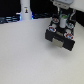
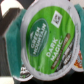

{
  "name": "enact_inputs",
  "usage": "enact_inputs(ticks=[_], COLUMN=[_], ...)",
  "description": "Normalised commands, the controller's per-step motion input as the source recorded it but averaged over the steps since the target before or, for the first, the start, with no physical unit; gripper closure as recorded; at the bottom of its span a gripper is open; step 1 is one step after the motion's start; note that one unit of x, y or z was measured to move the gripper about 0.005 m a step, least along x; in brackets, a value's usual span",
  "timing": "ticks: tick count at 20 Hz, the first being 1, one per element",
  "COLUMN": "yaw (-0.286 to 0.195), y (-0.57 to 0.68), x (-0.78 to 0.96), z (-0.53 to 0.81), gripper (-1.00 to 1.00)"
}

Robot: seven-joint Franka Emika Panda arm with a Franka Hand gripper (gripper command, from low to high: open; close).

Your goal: Open the kcup holder, insert the kcup into the holder, and close the kcup holder

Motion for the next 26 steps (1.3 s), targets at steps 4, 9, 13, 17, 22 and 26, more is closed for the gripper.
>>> enact_inputs(ticks=[4,9,13,17,22,26], yaw=[0.004,0.016,0.056,0.043,0.061,0.090], y=[-0.11,-0.12,-0.01,0.05,0.10,0.01], x=[0.01,-0.02,-0.01,0.00,0.08,0.13], z=[-0.27,-0.29,-0.26,-0.09,0.05,0.20], gripper=[1.00,1.00,1.00,1.00,-1.00,-1.00])
